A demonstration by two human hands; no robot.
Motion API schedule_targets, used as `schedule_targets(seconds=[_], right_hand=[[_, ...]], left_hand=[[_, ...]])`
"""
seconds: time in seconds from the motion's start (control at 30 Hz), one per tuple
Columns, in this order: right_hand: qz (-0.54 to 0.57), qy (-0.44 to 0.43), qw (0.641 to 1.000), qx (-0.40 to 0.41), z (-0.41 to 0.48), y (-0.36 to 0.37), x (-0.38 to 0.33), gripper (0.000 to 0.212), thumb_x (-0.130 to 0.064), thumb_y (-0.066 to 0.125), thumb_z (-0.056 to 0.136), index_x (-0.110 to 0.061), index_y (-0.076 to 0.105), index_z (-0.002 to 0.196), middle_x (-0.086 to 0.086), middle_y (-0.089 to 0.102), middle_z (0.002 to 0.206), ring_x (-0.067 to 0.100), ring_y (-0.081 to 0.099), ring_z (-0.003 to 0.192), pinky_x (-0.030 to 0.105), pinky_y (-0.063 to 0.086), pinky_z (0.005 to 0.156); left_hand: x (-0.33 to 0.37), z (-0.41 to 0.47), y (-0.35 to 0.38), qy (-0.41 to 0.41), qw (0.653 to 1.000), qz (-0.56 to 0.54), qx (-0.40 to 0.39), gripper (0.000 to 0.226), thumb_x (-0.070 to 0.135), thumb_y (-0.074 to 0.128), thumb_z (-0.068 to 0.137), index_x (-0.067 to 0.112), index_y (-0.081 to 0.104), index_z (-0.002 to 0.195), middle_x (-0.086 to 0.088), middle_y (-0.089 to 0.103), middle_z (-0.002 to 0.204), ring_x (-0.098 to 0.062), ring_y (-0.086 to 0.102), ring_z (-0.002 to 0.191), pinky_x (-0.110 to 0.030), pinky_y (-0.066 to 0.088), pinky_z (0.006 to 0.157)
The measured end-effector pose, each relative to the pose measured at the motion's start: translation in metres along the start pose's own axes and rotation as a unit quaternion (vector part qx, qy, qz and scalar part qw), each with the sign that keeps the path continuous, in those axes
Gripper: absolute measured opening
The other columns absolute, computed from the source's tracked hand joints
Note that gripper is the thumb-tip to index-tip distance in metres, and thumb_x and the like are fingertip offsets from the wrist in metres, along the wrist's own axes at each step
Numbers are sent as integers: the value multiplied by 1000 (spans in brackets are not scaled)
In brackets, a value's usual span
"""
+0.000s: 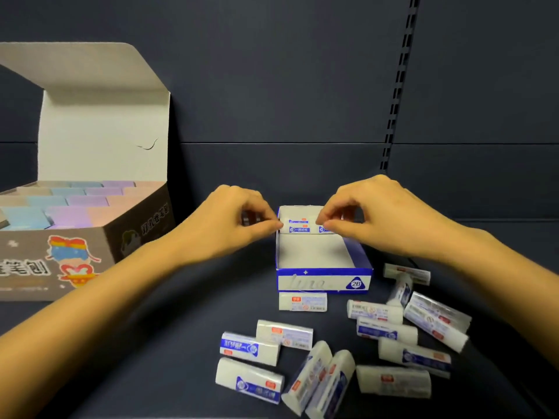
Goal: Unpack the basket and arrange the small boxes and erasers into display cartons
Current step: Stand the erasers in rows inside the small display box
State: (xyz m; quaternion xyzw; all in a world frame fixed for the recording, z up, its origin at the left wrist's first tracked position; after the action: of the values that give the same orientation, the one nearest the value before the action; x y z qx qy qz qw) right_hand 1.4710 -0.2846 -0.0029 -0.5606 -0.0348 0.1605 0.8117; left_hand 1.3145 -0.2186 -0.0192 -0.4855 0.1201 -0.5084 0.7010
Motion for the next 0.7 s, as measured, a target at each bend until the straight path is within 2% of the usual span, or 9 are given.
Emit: schedule_targets(seconds=[0.1, 0.2, 0.33, 0.4, 0.47, 0.53, 0.63, 0.7], right_hand=[[15, -9, 999, -36, -12, 4, -16, 15, -35, 59, 86, -34, 71, 96, -18, 64, 83, 2, 57, 75, 27, 52, 74], [-13, -5, 996, -93, -21, 17, -25, 15, -35, 61, 86, -35, 70, 97, -22, 57, 73, 1, 55, 73, 25, 50, 75], [-38, 4, 990, -136, -29, 33, -28, 18, -36, 61, 86, -32, 68, 102, -21, 59, 79, -6, 50, 70, 21, 47, 76], [-47, 12, 989, -142, -32, 38, -28, 21, -38, 62, 85, -32, 67, 105, -19, 63, 86, -3, 46, 71, 22, 46, 78], [-71, 8, 987, -144, -35, 43, -30, 26, -41, 61, 86, -32, 65, 110, -16, 66, 100, 0, 42, 77, 21, 41, 76], [-92, 4, 985, -145, -37, 46, -33, 29, -44, 59, 86, -32, 63, 112, -15, 65, 106, 2, 39, 80, 21, 35, 72], [-119, -3, 983, -139, -37, 52, -38, 30, -45, 57, 87, -31, 62, 112, -8, 63, 108, 10, 43, 84, 22, 31, 70], [-126, -6, 983, -131, -37, 54, -40, 30, -45, 56, 87, -29, 63, 112, -4, 61, 108, 16, 51, 93, 23, 29, 70]], left_hand=[[10, -20, 0, -12, 995, -60, -81, 15, 32, 69, 80, 19, 75, 84, 12, 67, 77, -10, 64, 72, -24, 53, 64], [18, -37, 11, -22, 984, -81, -159, 17, 29, 70, 79, 17, 76, 88, 7, 72, 82, -14, 66, 76, -28, 54, 71], [28, -52, 30, -15, 970, -76, -232, 18, 33, 72, 79, 19, 76, 91, 7, 72, 84, -15, 65, 74, -26, 52, 69], [30, -56, 35, -14, 966, -69, -250, 21, 35, 72, 78, 19, 75, 91, 7, 71, 83, -15, 65, 72, -23, 50, 67], [32, -58, 39, -12, 962, -69, -265, 21, 37, 72, 78, 20, 74, 91, 7, 71, 84, -15, 65, 73, -26, 52, 69], [34, -59, 43, -12, 957, -72, -279, 20, 36, 70, 80, 20, 74, 91, 5, 72, 87, -16, 66, 74, -32, 53, 71], [37, -57, 48, -9, 953, -65, -295, 20, 34, 70, 81, 18, 73, 93, 3, 72, 87, -17, 66, 73, -32, 53, 72], [40, -55, 49, -9, 952, -55, -301, 19, 32, 70, 81, 17, 73, 93, 3, 72, 88, -17, 65, 73, -27, 53, 70]])
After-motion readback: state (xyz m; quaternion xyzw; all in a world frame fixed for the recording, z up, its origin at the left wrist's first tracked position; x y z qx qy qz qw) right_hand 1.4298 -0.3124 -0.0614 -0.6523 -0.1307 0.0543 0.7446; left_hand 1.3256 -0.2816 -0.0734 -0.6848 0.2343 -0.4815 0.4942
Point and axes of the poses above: each hand's wrist, its own z-axis towards the middle knuckle, its own y-axis out of the palm, x = y × z, the point moved 6 cm from there along z, towards the middle knuckle
